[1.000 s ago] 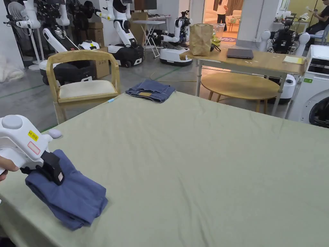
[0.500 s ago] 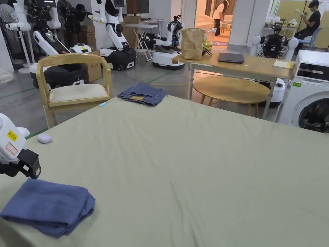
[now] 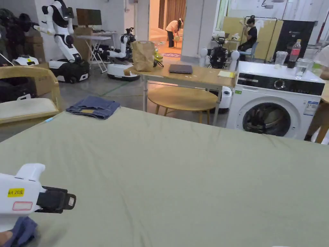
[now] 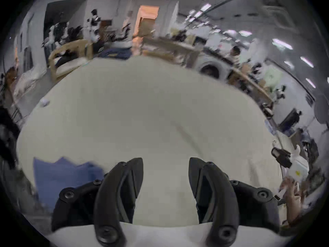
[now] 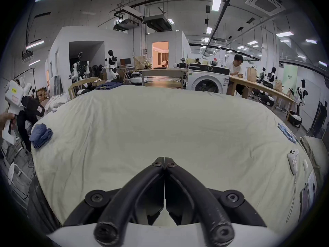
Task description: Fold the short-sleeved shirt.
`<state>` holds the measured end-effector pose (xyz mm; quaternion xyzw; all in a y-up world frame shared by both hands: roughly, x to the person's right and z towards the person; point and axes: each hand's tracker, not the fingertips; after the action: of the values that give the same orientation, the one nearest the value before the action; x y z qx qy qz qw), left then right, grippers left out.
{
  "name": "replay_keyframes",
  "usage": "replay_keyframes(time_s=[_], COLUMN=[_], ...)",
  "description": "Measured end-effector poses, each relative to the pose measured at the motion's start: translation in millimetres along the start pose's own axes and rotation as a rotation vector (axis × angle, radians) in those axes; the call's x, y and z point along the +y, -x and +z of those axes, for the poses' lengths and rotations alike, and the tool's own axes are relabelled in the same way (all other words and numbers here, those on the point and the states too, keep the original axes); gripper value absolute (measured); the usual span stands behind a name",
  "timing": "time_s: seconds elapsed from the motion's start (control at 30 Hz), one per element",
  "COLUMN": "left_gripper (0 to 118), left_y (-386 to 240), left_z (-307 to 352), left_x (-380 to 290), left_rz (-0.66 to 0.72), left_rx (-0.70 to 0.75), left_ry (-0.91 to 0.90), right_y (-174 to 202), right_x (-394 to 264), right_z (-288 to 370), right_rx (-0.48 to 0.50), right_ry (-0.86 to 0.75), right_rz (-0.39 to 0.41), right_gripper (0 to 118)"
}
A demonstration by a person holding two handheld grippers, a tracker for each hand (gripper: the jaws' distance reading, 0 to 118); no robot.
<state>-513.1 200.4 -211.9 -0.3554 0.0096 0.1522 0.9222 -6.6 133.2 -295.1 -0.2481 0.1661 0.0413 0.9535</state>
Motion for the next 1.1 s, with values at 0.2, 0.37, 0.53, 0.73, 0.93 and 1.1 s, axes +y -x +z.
replay_keyframes(time_s=[0.2,0.37,0.53,0.73,0.93,1.1], left_gripper=[52,46,12,0,0,0], left_y=[-103.7,-179.6,-234.6,-263.1,-266.3,-263.7], left_z=[-35.1,-62.6,-68.9,-70.0,-72.5,-73.1], left_x=[-20.5,-38.6,-55.4,-68.1,-70.8,-72.0], left_rz=[-0.237,-0.31,-0.346,-0.312,-0.254,-0.228], left_rx=[0.039,0.063,0.131,0.141,0.117,0.123], left_ry=[-0.228,-0.32,-0.475,-0.591,-0.597,-0.608], right_y=[-21.4,-35.0,-40.0,-44.7,-40.0,-32.0], right_x=[9.2,19.1,31.9,42.7,44.8,40.4], right_z=[11.0,16.3,22.4,27.4,24.3,25.3], right_rx=[-0.046,-0.106,-0.159,-0.197,-0.202,-0.196], right_ry=[-0.041,-0.1,-0.166,-0.255,-0.274,-0.282], right_rz=[-0.049,-0.096,-0.109,-0.129,-0.126,-0.087], right_gripper=[0,0,0,0,0,0])
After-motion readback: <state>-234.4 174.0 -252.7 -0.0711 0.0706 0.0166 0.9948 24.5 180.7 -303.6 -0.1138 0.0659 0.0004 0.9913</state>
